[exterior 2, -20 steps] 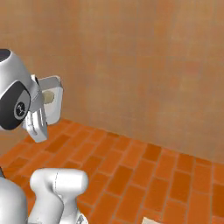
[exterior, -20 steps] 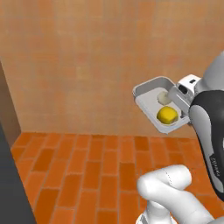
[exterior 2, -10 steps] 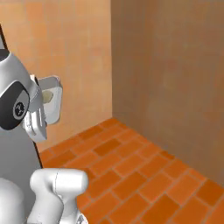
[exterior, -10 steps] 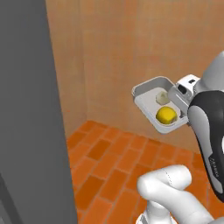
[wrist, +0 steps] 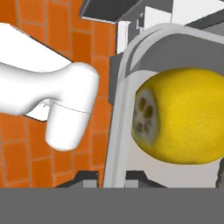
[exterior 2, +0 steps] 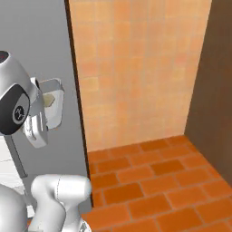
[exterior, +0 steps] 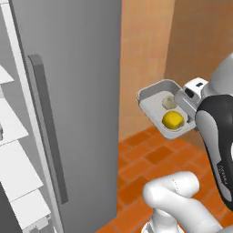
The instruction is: Take the meat container that has the steak and place it on the second highest rack of the freezer. Then take the vegetable container that has the lemon and garlic and place it on the highest rack of the freezer.
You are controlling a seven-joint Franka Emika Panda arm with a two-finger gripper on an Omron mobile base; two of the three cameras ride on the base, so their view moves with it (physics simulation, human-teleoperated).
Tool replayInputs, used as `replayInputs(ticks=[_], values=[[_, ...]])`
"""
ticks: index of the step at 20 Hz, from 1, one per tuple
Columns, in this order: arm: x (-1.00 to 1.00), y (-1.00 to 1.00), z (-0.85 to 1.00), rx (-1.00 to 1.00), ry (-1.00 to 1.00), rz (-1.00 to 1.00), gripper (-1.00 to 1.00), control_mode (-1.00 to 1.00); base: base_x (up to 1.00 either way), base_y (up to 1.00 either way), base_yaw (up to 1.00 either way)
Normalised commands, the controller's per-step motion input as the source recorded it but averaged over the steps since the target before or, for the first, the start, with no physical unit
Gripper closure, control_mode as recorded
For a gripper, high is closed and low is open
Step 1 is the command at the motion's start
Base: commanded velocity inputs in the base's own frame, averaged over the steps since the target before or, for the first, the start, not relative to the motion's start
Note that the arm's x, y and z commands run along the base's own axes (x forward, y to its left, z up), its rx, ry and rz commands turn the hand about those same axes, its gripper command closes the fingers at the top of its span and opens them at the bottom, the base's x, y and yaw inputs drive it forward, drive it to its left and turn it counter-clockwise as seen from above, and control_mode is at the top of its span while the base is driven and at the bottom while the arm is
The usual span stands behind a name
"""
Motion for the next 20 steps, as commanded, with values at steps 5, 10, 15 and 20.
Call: replayInputs(ticks=[5,10,15,20], values=[[0.0,0.0,0.0,0.0,0.0,0.0,1.0,1.0,-0.01,-0.14,0.7],[0.0,0.0,0.0,0.0,0.0,0.0,1.0,1.0,0.01,0.36,0.42],[0.0,0.0,0.0,0.0,0.0,0.0,1.0,1.0,0.07,0.53,0.26],[0.0,0.0,0.0,0.0,0.0,0.0,1.0,1.0,0.35,0.07,0.28]])
